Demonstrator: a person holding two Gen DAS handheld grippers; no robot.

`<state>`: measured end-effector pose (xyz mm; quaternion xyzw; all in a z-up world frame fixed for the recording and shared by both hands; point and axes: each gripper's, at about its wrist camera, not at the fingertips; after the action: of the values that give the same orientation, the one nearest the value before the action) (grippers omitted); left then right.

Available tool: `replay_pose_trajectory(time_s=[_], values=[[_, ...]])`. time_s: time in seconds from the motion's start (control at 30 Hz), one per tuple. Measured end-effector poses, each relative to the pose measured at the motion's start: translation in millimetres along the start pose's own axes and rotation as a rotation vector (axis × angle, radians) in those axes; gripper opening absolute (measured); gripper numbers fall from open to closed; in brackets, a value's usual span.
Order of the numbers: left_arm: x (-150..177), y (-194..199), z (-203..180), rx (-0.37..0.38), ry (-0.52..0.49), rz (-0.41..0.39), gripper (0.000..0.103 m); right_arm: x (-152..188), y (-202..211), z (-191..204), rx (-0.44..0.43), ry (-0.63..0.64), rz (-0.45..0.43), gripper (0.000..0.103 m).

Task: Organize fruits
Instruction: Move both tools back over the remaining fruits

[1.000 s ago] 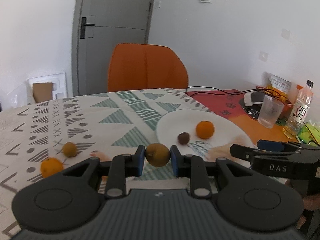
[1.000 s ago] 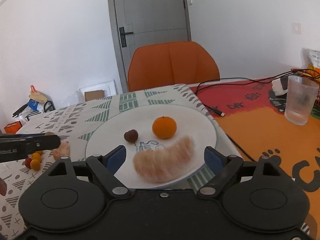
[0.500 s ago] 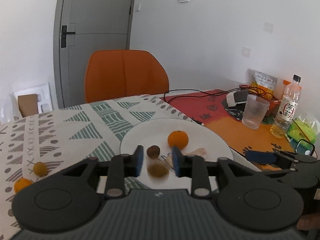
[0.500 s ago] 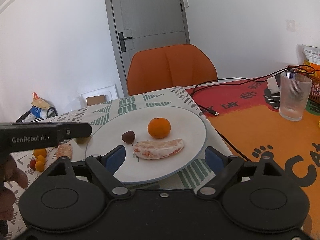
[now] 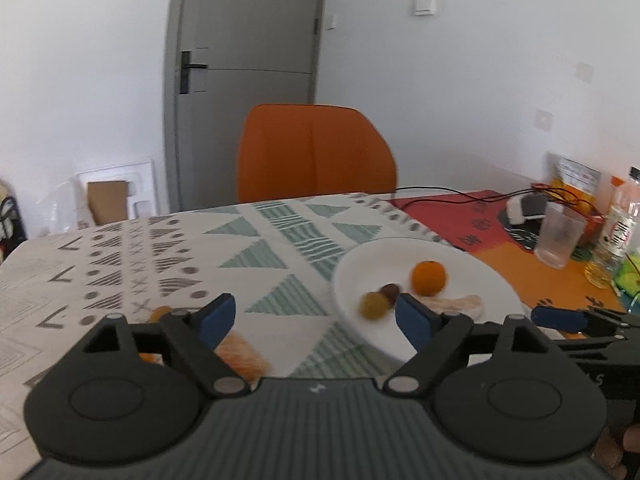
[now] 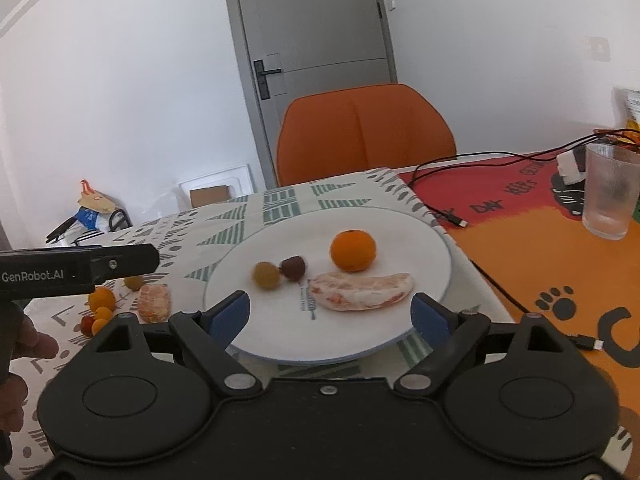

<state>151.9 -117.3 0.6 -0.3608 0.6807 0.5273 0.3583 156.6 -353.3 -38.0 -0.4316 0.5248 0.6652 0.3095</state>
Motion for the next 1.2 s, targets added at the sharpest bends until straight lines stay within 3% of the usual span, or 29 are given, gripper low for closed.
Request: replay_pose_trajectory(time_s=[0.37,0.87,1.1,1.2], values=[[11.6,13.3,37.8,-0.073,0.057,0.005,0.092,-4.0,-3.0,26.5,-0.059,0.026,-0.004,0.103],[30.6,23.9,79.9,-0.142,0.113,0.025,0.093,-5.8,-11.9,61.4,-0.113,0.072,0.009,0.103],[32.9,30.0,100.5,-0.158,0.161,0.014,0.091,-8.5,-19.4,81.5,-0.154,0.116,0.043,0.087],[33.9,31.8,106.9,-0.159,0.174,0.008,0.085,-8.7,-22.4,89.0,-0.173,0.124,0.050,0.080]])
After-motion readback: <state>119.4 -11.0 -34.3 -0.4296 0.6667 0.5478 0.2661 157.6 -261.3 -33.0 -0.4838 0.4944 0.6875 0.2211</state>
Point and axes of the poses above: each gripper's, at about its wrist camera, not at the fingertips, and y roughly against the way its jaws point, z to its left, x to its underside, and after that the axes turned 7 degrees about y, right-handed
